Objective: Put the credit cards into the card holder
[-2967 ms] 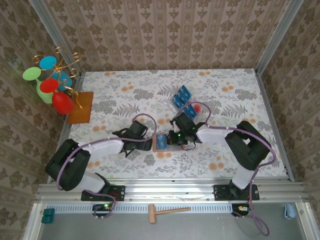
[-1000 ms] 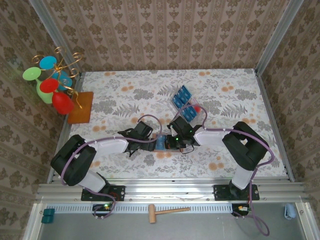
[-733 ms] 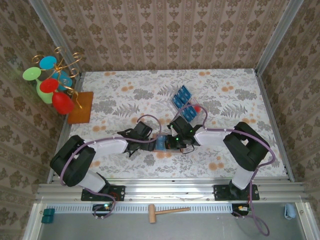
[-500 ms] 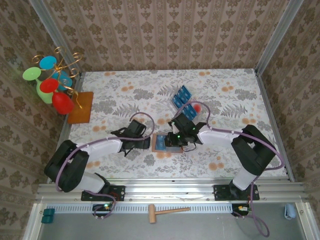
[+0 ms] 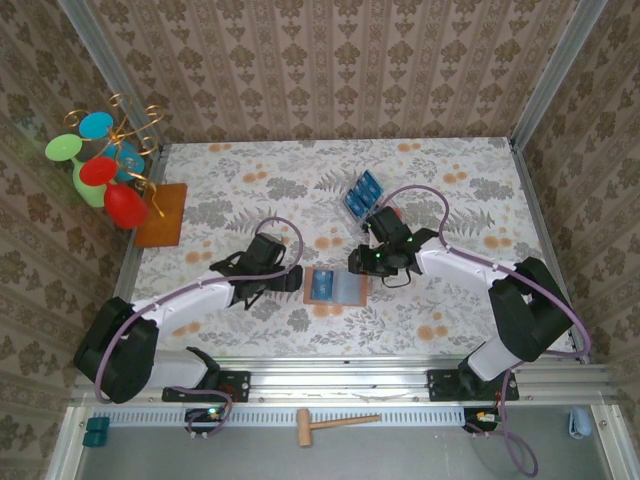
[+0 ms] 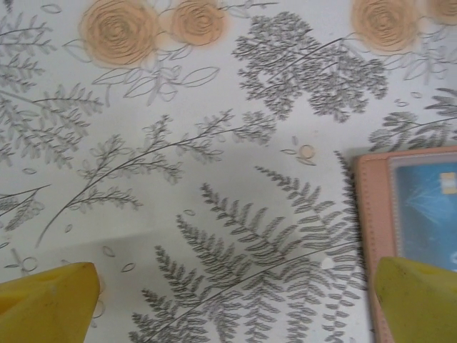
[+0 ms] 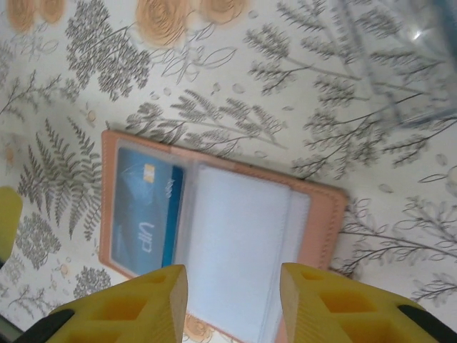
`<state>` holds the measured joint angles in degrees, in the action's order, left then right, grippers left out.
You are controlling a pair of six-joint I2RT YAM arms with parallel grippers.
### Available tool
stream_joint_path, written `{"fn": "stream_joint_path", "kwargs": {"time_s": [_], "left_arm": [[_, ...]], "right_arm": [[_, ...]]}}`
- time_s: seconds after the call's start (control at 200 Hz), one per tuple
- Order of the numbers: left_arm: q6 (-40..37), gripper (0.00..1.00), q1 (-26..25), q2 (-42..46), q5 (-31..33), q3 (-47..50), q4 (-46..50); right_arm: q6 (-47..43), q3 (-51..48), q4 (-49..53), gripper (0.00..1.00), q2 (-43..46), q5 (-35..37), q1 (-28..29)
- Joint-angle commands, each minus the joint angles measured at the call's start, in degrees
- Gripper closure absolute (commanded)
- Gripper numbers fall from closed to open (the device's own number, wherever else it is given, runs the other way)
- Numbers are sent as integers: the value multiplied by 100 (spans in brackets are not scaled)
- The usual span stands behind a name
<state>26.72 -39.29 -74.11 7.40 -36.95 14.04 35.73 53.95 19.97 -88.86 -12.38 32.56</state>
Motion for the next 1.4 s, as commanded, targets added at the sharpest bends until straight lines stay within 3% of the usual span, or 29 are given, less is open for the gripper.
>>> {"fn": "stream_joint_path", "kwargs": {"time_s": [0.0,1.03,1.39], "left_arm": [[-176,0,-169,118,-249,-155,-137],[-449,0,-994,-204,8,-190,-413],[-622,0,-1314,-436,235,-242,-576]], "right_arm": [[126,-117,40,60,133,-140,14],[536,82,-605,60,-1103,-242,418],[627,193,-600,60,-1059,-246,497]]}}
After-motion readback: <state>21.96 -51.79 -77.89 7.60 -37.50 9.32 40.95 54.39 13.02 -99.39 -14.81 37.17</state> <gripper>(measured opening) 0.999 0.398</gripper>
